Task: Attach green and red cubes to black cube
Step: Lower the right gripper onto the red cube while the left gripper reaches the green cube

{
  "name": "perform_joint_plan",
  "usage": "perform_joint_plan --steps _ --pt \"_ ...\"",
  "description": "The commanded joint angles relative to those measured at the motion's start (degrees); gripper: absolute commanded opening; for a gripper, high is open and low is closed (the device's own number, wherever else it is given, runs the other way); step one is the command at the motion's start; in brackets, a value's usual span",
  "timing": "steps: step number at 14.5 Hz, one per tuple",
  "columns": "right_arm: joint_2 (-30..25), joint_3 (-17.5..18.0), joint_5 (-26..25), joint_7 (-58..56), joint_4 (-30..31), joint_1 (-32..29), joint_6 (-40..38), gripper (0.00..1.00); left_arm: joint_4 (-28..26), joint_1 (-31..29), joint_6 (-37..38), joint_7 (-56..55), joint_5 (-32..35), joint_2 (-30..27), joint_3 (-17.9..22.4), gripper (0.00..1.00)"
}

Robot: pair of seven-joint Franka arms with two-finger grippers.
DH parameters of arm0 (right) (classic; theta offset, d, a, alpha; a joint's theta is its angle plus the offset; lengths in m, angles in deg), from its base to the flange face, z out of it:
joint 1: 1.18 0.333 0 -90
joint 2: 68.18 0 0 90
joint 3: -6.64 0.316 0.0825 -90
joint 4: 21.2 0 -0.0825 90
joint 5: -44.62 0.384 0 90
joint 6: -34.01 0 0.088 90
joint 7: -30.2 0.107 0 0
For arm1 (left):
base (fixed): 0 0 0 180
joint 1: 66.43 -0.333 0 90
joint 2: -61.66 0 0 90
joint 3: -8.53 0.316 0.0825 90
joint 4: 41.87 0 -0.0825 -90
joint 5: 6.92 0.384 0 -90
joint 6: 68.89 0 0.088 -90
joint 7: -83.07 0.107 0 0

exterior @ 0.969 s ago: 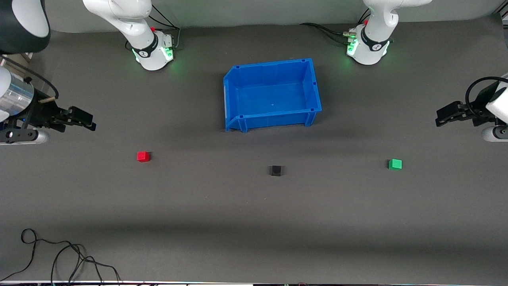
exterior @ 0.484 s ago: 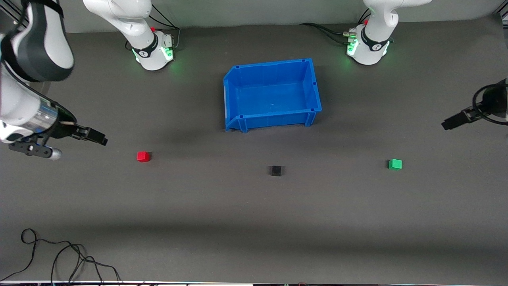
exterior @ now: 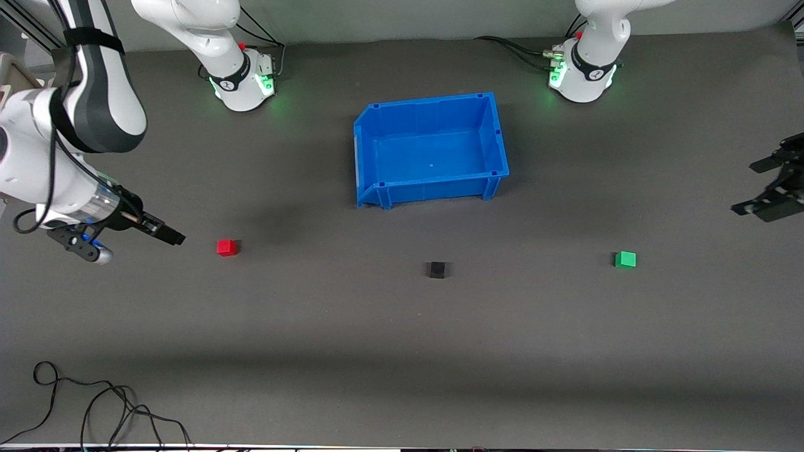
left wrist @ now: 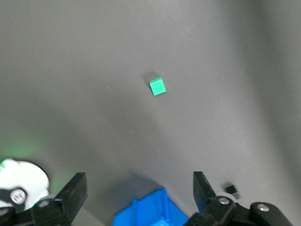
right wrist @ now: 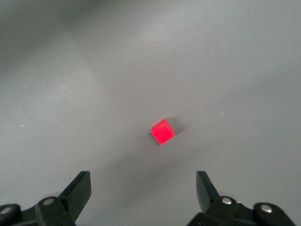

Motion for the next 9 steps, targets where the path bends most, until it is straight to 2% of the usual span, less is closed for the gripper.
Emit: perform_joint_plan --steps 1,3,5,7,9 --pt "5.48 -0.74 0.37 -4.06 0.17 0.65 1.13 0.99 -1.93 -0.83 -2.43 -7.80 -1.71 0.08 -0.52 1.00" --pt "6.29 -0.74 0.37 -12.86 0.25 0.83 1.57 0.99 -4.04 -0.57 -5.24 -13.26 -1.80 0.61 -0.61 1.00" --pt "9.09 -0.65 -0.41 -18.04 1.65 2.05 4.80 0.99 -6.32 -0.12 -7.62 -13.90 -2.32 2.01 -0.79 1.00" --pt "11.64 -1.17 -6.72 -26.74 5.15 2.68 12.69 0.99 -6.77 -1.26 -8.59 -13.63 -7.40 5.51 -0.70 1.00" --pt "13.84 -1.35 -7.98 -31.07 7.10 2.59 17.90 0.99 -8.43 -2.23 -12.17 -12.75 -8.83 7.63 -0.70 1.00"
